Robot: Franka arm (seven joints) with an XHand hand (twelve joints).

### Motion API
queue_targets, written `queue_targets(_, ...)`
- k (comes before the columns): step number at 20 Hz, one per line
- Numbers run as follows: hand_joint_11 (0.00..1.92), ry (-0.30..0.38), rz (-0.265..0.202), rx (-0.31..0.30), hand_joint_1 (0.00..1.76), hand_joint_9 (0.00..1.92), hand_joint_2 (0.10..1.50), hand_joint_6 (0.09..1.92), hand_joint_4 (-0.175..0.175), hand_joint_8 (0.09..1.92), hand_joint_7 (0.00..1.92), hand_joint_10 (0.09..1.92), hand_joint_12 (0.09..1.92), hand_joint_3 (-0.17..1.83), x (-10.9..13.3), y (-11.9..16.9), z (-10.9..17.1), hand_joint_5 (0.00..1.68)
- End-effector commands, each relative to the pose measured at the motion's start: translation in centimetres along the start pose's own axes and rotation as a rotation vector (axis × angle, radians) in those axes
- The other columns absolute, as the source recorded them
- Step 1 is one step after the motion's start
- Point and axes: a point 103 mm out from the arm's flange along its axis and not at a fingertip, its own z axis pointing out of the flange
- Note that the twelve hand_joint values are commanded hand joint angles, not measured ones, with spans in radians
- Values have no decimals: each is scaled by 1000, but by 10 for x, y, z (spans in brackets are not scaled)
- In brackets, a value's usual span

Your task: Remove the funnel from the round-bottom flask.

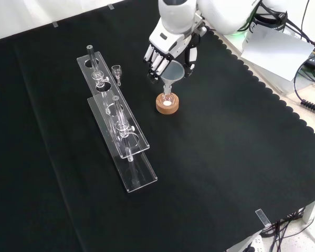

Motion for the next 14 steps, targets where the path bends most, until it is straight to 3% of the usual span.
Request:
queue_targets(1,754,-30,44,-68,830,1047,780,642,58,572,688,369,1202,578,-16,-16,-26,804)
queue_targets(14,705,-5,73,-24,813,1024,764,693,51,580,638,359,1216,593,-38,-35,-61,770)
